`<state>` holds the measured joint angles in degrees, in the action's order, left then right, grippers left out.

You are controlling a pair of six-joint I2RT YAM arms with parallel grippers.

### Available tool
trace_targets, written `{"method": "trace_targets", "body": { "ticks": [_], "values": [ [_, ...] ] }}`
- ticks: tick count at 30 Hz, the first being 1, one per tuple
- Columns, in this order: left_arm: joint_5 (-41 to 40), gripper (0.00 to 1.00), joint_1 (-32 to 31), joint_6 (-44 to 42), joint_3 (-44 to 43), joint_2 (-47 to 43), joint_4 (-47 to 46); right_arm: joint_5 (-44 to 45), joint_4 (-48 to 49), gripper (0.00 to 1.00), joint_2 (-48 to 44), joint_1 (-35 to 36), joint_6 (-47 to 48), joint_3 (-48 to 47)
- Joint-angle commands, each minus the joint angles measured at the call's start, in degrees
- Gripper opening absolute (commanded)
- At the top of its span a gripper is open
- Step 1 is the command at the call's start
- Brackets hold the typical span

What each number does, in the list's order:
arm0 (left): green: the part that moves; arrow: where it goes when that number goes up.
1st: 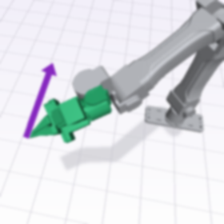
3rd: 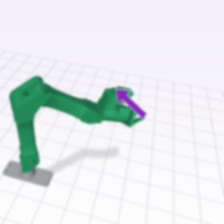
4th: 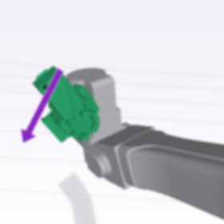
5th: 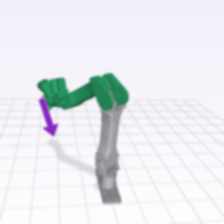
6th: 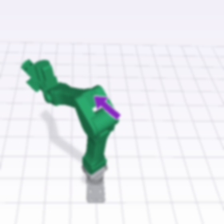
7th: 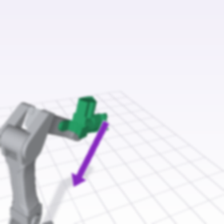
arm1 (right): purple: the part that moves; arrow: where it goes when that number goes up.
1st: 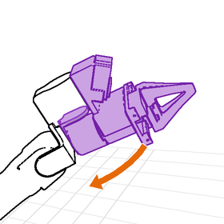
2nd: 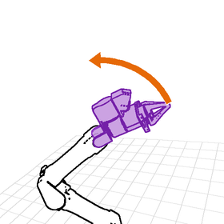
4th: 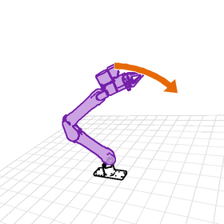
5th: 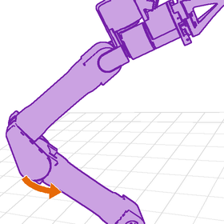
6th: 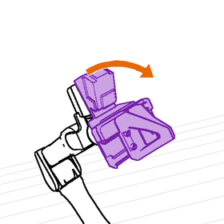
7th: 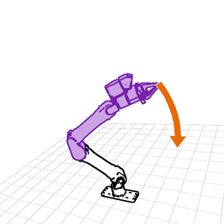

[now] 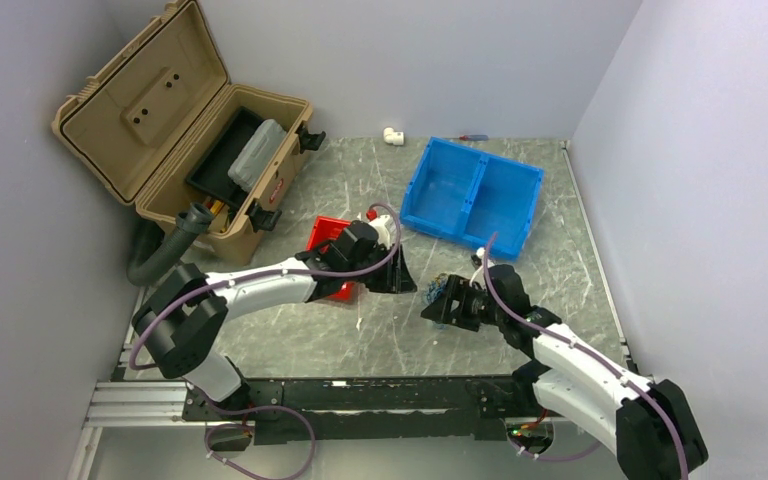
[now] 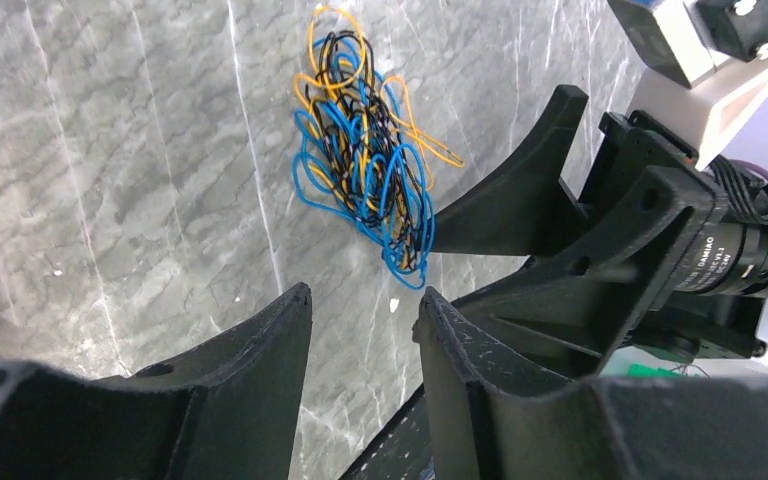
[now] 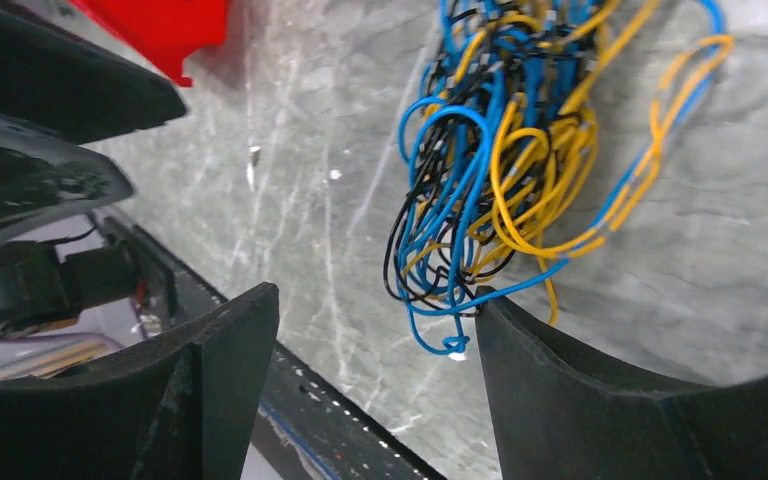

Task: Untangle the cables
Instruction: Untie the cable.

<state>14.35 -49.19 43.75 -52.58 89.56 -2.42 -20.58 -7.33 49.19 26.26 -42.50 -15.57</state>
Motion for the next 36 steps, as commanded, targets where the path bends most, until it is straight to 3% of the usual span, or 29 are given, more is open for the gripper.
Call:
{"method": "trace_targets", "body": {
  "ticks": [1,4,11,18,30,32,34,36],
  "values": [
    [2.4,0.48,0.1,0.6,1.2,-1.6,-2.9,-6.3,10.0,0.74,1.0,0.9,-3.1,0.8],
    [3.9,0.48,0.0,1.9,2.2,-0.3,-5.8,-7.0,9.4,0.74,1.2,1.1,-3.4,0.3],
    [6.1,0.52,-1.5,2.7,0.1,4.3,-7.7,11.5,-8.7,0.69,-7.8,1.0,-2.8,-3.9],
    [6.0,0.52,-4.7,2.9,-5.1,10.3,-7.0,23.0,-16.1,0.59,-10.8,0.7,-4.2,-6.4],
    [5.7,0.46,-4.9,3.0,-7.8,16.7,-7.0,21.7,-11.6,0.60,-10.4,0.4,-4.1,-4.4],
    [6.7,0.31,-4.9,3.3,-7.6,17.4,-8.4,21.3,-11.1,0.61,-9.9,0.5,-4.1,-4.3],
    [7.9,0.05,-4.9,2.8,-7.6,17.5,-9.5,21.0,-11.1,0.61,-9.5,0.4,-3.9,-4.4],
    [7.9,0.00,-4.9,1.9,-7.6,16.8,-8.1,20.9,-11.2,0.61,-9.3,0.4,-3.8,-4.5]
  ]
}}
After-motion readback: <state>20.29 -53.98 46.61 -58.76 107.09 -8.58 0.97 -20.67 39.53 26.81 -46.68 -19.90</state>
